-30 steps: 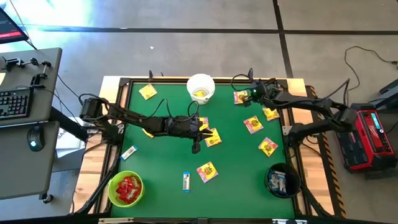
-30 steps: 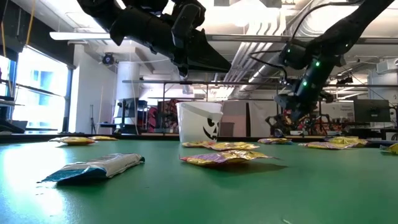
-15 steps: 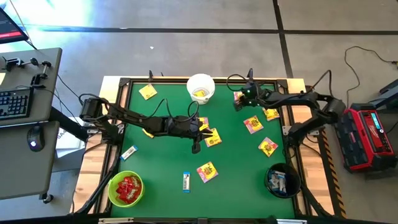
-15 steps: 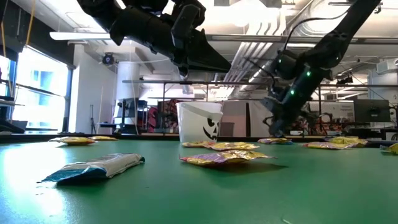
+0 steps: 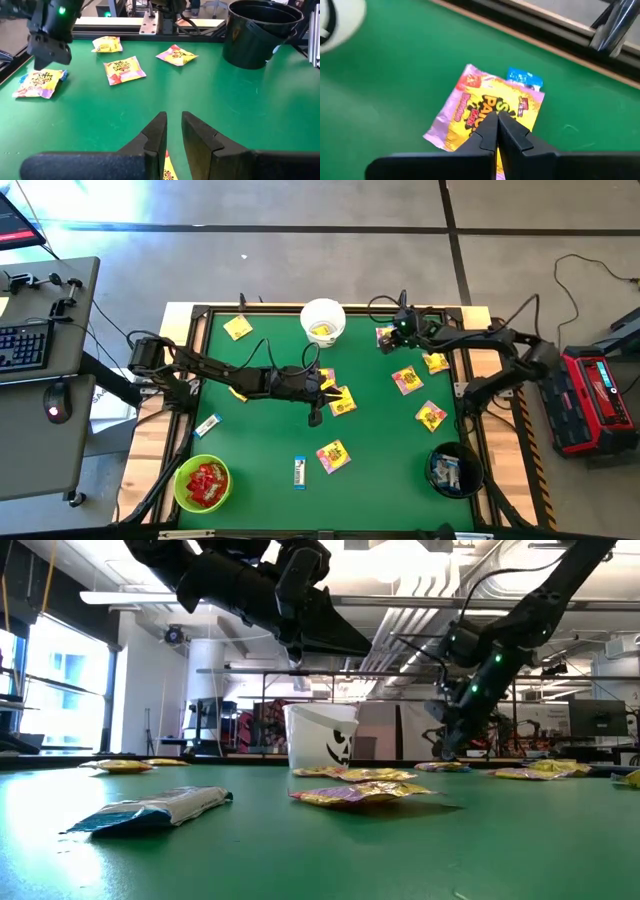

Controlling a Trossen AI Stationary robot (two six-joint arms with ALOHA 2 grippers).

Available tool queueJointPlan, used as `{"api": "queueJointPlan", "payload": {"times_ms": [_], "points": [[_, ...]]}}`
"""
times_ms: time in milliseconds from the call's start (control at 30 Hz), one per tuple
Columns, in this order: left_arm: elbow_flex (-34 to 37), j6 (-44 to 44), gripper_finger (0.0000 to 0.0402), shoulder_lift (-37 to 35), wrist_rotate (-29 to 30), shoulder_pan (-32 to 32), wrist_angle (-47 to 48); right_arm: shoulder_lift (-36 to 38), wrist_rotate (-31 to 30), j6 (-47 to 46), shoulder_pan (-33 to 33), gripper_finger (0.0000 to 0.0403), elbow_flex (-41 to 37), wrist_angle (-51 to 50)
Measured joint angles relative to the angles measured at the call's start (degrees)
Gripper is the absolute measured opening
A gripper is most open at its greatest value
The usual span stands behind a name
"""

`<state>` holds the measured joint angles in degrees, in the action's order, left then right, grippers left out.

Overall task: Sort candy by brand, put in halloween buckets
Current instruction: Put the white candy into the black bucket

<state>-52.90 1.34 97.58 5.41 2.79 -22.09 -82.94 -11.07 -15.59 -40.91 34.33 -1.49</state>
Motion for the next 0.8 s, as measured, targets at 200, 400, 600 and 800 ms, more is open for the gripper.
{"api": "queueJointPlan", "payload": {"times_ms": [200,400,600,800], "points": [[-0.02,-0.02,0.0048,0.0,0.0,0.0,0.57,-4.79,-0.34,-0.81,0.17,0.0,0.0,2.78],[-0.02,0.04,0.0048,0.0,0.0,0.0,1.6,-7.12,6.94,-0.38,0.66,0.0,0.0,7.42],[-0.02,0.01,0.0048,0.0,-0.02,0.0,1.75,-4.13,8.64,2.59,3.57,0.0,0.15,9.51],[-0.02,0.02,0.0048,0.0,-0.04,0.0,1.94,0.34,5.98,4.53,4.27,0.0,0.2,4.76]]}}
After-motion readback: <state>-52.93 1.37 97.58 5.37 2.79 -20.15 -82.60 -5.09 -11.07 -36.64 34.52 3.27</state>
